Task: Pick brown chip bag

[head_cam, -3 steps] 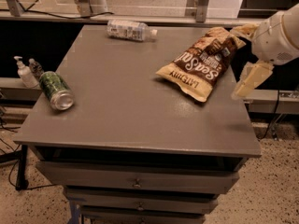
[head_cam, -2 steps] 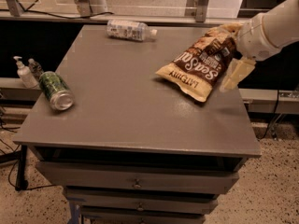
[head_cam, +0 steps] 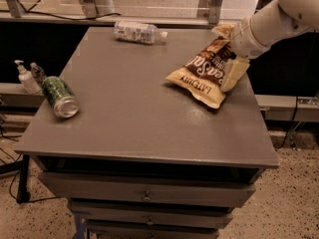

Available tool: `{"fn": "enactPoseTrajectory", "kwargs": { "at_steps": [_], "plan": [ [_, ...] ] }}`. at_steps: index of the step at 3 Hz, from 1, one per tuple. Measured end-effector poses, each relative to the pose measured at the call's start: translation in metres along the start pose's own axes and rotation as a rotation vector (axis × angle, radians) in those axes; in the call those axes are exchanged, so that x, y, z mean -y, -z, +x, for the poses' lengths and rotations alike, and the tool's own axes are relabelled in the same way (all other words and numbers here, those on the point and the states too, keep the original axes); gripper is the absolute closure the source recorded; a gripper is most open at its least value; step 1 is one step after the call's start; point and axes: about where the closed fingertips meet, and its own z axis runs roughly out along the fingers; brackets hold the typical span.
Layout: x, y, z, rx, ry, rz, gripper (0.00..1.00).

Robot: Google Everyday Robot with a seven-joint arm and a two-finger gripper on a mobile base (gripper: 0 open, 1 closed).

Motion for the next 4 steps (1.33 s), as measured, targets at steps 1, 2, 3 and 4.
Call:
{"fn": "enactPoseTrajectory", "kwargs": {
  "at_steps": [1,2,3,4],
  "plan": [
    [0.010,-0.016,-0.004,-0.008,0.039,-0.019,0.15],
    [0.015,-0.024,-0.009,-0.015,0.062,-0.034,0.38],
    [0.018,-0.028,-0.019,-0.013,0.088,-0.048,0.61],
    [0.021,-0.029,-0.033,-0.003,0.111,-0.057,0.85]
  ]
}}
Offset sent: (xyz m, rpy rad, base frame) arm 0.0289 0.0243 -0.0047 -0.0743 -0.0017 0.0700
